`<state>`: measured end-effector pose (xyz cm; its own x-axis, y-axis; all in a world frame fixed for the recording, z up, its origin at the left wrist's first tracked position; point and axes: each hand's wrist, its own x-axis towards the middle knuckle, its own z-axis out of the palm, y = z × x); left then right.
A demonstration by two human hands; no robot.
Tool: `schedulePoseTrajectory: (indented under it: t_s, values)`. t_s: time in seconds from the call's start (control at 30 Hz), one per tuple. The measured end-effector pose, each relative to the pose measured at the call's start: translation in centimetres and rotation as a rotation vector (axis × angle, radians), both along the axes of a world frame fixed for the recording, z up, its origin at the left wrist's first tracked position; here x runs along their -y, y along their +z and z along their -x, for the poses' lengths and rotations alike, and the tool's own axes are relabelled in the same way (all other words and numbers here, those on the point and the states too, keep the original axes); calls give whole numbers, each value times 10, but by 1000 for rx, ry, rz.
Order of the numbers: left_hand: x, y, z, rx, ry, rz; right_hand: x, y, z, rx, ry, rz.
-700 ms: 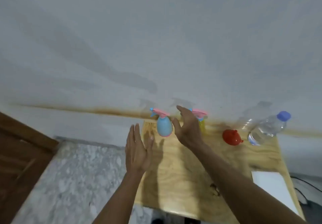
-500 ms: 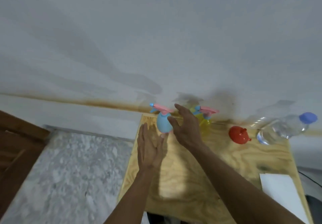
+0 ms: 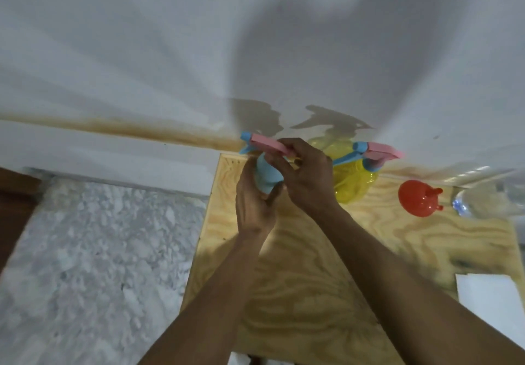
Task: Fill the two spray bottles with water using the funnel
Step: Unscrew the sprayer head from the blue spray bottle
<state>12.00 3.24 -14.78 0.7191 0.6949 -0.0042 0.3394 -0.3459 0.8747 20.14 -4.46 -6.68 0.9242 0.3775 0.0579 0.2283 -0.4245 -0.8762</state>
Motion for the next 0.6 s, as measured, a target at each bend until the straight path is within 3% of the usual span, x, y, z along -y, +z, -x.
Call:
schedulePoseTrajectory:
  t_s: [0.3,0.6]
  values:
    - [7,21,24,79,-36,9,6,19,12,-4,1,6]
    - [26,119,89,258,-86,-8,28,129,64,-113,-74,-211]
